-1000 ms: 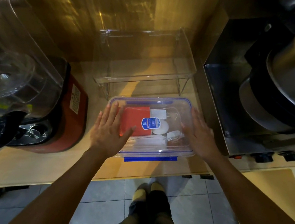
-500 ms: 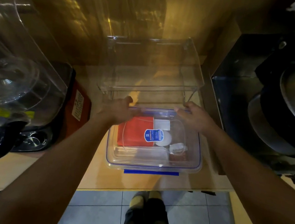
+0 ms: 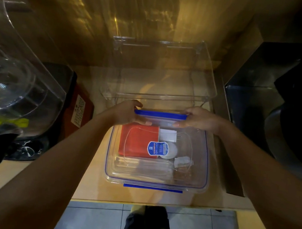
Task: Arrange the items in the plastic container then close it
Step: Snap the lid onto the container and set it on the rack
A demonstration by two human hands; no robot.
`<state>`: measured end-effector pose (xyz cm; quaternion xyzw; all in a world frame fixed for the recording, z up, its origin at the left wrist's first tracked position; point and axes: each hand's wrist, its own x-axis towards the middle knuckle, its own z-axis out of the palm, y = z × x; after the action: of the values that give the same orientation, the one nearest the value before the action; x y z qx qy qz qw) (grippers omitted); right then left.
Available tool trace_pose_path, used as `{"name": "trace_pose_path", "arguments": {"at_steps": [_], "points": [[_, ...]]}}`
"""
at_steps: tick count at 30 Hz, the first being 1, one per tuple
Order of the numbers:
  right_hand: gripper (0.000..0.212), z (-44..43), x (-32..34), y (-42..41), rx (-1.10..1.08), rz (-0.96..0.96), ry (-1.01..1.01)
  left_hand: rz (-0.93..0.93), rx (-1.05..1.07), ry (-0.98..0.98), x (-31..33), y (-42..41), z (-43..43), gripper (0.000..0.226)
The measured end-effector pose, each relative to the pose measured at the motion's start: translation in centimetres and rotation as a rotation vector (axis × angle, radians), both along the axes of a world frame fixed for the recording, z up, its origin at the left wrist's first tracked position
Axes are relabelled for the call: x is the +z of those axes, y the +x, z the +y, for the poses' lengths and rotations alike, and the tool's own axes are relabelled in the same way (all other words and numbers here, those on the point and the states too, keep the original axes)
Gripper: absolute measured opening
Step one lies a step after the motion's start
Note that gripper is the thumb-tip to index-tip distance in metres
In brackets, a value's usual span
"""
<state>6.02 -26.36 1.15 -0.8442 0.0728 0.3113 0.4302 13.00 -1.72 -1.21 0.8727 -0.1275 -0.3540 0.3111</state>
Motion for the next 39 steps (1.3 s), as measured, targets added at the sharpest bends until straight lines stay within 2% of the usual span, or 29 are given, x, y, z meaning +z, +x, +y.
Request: {"name": "trace_pose_path", "arguments": {"at_steps": [2, 4, 7, 9, 12, 16, 19, 24, 28, 33, 39], "points": [[0.037, 0.1, -0.2, -0.3, 0.01, -0.083, 0.012, -0.036, -0.023, -0.026, 0.3, -0.6, 0.1, 0.045], [0.036, 0.4, -0.5, -0.9, 0.014, -0.17, -0.004, -0.131, -0.073, -0.04, 0.6, -1.7, 0.0, 0.03], [0.039, 0.9, -1.1, -1.9, -0.011, -0.271, -0.049, -0.381, -0.153, 0.075, 1.1, -3.8, -0.2, 0.038], [0.034, 1.1, -1.3, -2.1, -0.049, -0.306, -0.027, -0.587, -0.222, 0.184, 1.5, -5.0, -0.2, 0.042], [0.032, 1.3, -1.4, -2.2, -0.071, -0.324, -0.021, -0.809, -0.357, 0.057, 2.7, -7.5, -0.4, 0.041], [0.045, 1.3, -2.0, -2.4, -0.113, -0.29, -0.047, -1.036, -0.631, -0.069, 2.0, -13.2, -0.9, 0.043], [0.048, 1.2, -2.2, -2.5, -0.096, -0.3, -0.066, -1.049, -0.71, -0.075, 0.2, -16.3, -0.5, 0.049], [0.05, 1.3, -2.0, -2.6, -0.043, -0.356, -0.114, -1.033, -0.841, 0.266, -1.4, -18.3, 0.0, 0.073], [0.051, 1.4, -2.1, -2.5, -0.017, -0.361, -0.17, -1.083, -0.875, 0.386, -1.5, -18.7, -0.4, 0.068], [0.05, 1.4, -2.1, -2.6, 0.012, -0.37, -0.21, -1.109, -0.889, 0.415, -1.2, -18.7, -0.4, 0.07], [0.043, 1.4, -2.0, -2.5, 0.015, -0.348, -0.205, -0.985, -0.938, 0.263, -0.1, -17.7, -0.2, 0.076]]}}
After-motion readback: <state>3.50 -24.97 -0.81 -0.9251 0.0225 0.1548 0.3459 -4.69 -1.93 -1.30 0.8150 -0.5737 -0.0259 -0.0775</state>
